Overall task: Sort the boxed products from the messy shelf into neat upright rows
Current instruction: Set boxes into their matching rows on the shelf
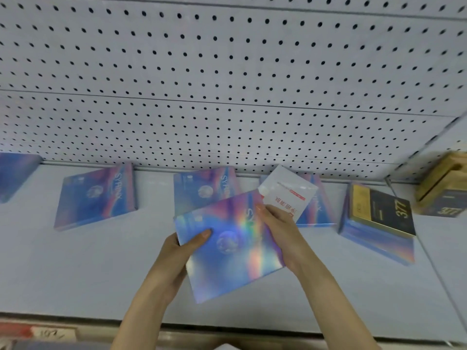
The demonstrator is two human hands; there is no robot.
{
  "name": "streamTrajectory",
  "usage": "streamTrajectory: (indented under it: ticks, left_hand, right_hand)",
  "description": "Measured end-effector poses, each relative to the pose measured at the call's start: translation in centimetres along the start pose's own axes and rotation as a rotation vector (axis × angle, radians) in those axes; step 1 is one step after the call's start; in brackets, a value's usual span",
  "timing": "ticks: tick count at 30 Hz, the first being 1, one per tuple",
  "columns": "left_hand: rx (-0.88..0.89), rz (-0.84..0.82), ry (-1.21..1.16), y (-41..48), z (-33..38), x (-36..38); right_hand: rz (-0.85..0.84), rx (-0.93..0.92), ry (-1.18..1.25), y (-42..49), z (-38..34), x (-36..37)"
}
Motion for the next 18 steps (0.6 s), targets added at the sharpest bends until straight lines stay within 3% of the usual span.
streamTrajectory:
  ticks: [3,6,8,12,18]
  left_hand:
    - [0.000,0.181,-0.091,-0.7,-1.4,0.0]
    - [-0.008,0.303,-0.188,-1.2,-2.4,-0.8]
    - [-0.044,0.365,-0.230,-1.2,-2.5,-1.6]
    - [-0.163,0.512,-0.261,-1.5,-2.6,-2.6]
    - [-0.030,0.455,-0.222,-3.9,-2.1,-3.1]
  right_hand:
    - [0.130,-0.060,-0.057,-0.8,0.9,-1.0]
    - [0.517,-0.206,-0.239,-1.8,2.2,-3.5]
    - [0.619,-0.169,-0.252,-1.9,3.0,-4.5]
    - [0.489,0.088,0.098,-0.9,3.8,-4.1]
    - [0.359,0.139,0.451,-0.2,3.4,-3.5]
Point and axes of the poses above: each hand's wrist, its own y-axis towards the middle knuckle, its own x-axis out of the palm, z = x × y, the point moved 1 cm from there along y, towards the middle knuckle, and after that the axes turned 6 degrees about y, right-handed, at the moved point
